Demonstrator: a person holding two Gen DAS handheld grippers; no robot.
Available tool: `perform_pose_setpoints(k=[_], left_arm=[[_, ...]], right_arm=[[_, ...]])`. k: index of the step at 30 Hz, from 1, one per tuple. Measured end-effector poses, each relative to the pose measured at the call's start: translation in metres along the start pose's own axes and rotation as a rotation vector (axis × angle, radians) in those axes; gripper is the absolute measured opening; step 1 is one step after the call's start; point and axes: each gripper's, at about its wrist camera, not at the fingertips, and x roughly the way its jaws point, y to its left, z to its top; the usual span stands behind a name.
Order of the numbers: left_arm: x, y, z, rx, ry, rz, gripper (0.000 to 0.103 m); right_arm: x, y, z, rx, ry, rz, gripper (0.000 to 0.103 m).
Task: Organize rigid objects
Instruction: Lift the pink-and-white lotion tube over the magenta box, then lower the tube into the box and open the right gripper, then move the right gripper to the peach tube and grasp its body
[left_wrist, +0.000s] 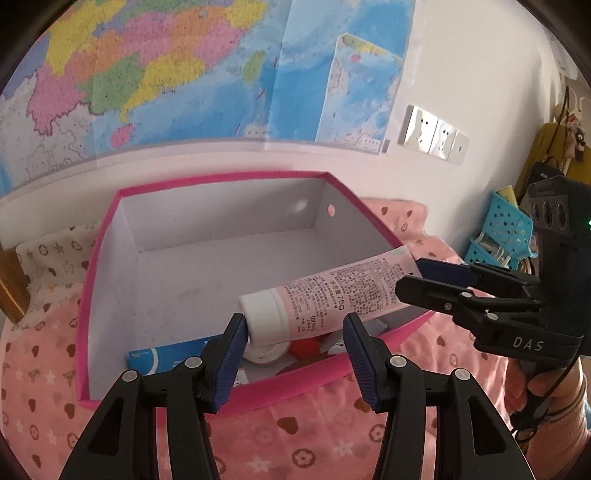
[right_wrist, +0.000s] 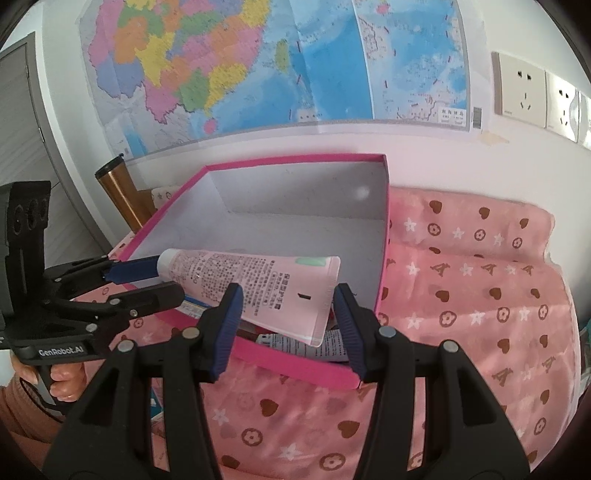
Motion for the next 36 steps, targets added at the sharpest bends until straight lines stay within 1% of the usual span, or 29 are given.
perform_pose_setpoints(k=[9, 13, 18, 22, 27, 36], left_arm=[[0.015, 0.008, 0.003, -0.024, 0.035, 0.006, 0.053], [0.016, 0.01, 0.003, -0.039, 0.037, 0.011, 0.053], [0.003, 0.013, -0.002, -0.042, 0.01, 0.006, 0.053], [-0.012, 0.009, -0.009, -0.02, -0.022, 0.009, 0.053], [-0.028, 0.006, -0.019, -0.001, -0.038, 0.005, 0.055], [-0.054, -0.006, -0.05, 0.015, -0.045, -0.038, 0.056]], right_arm=[[0.012, -0.002, 0.003, -0.005, 0.021, -0.023, 0.054], [0.014, -0.003, 0.004, 0.002, 0.017, -0.038, 0.054], [0.01, -0.005, -0.002, 0.016, 0.01, -0.039, 0.054], [0.003, -0.007, -0.009, 0.022, 0.006, -0.032, 0.054], [-0.008, -0.005, -0.016, 0.031, -0.008, -0.015, 0.054], [-0.039, 0.003, -0.04, 0.032, -0.034, 0.064, 0.055]])
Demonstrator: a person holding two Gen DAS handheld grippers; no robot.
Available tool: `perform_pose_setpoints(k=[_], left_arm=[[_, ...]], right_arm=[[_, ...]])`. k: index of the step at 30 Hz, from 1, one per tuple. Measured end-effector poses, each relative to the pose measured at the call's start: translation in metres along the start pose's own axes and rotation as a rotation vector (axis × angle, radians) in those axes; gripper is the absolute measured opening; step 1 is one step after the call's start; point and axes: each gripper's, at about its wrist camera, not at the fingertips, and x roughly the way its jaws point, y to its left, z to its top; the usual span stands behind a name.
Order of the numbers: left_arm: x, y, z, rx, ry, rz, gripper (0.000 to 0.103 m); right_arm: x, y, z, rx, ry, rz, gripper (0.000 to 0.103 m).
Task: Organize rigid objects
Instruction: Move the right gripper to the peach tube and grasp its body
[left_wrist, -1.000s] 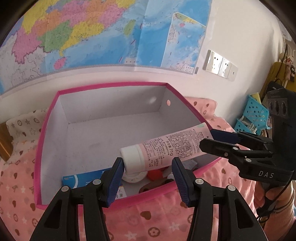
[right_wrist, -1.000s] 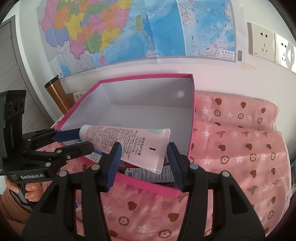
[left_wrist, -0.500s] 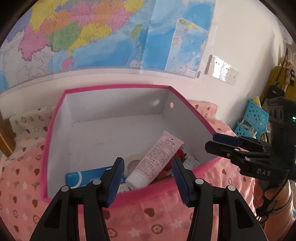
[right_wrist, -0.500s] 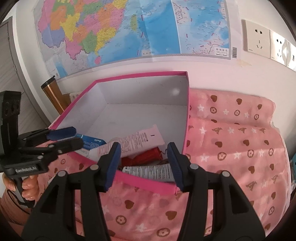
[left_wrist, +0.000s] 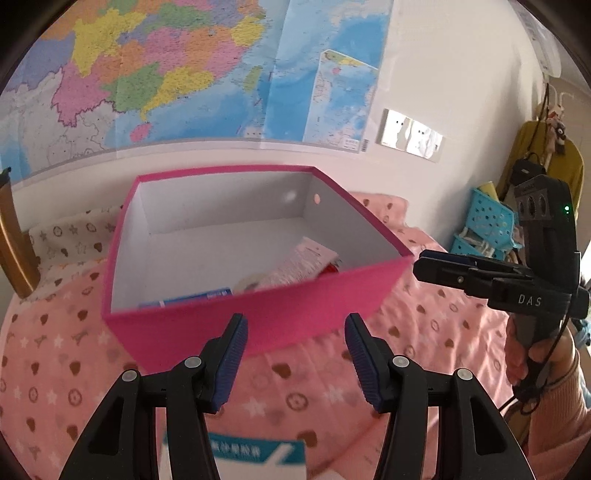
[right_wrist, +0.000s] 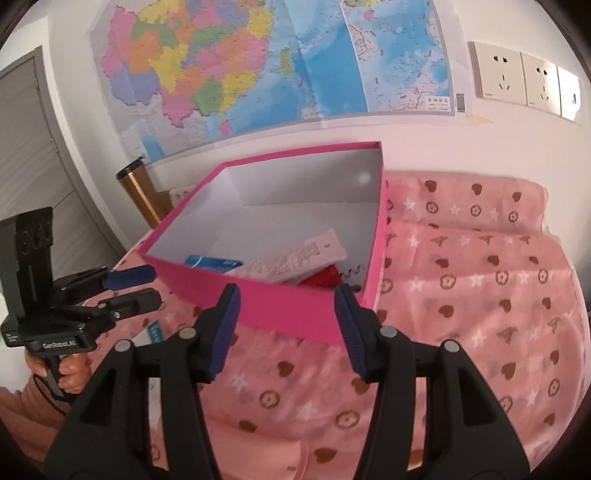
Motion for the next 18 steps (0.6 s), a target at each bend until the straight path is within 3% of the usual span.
perform_pose_setpoints(k=[12, 18], left_arm=[[-0.008, -0.012, -0.063, -0.018, 0.109, -0.009, 0.056], [-0.015, -0.02, -0.089, -0.028, 0.149, -0.017, 0.056]], right_arm=[[0.002, -0.012, -0.073, 0.085, 0.158, 0.023, 0.057], [-0.002, -0.015, -0.097, 0.113, 0.194, 0.029, 0.057]])
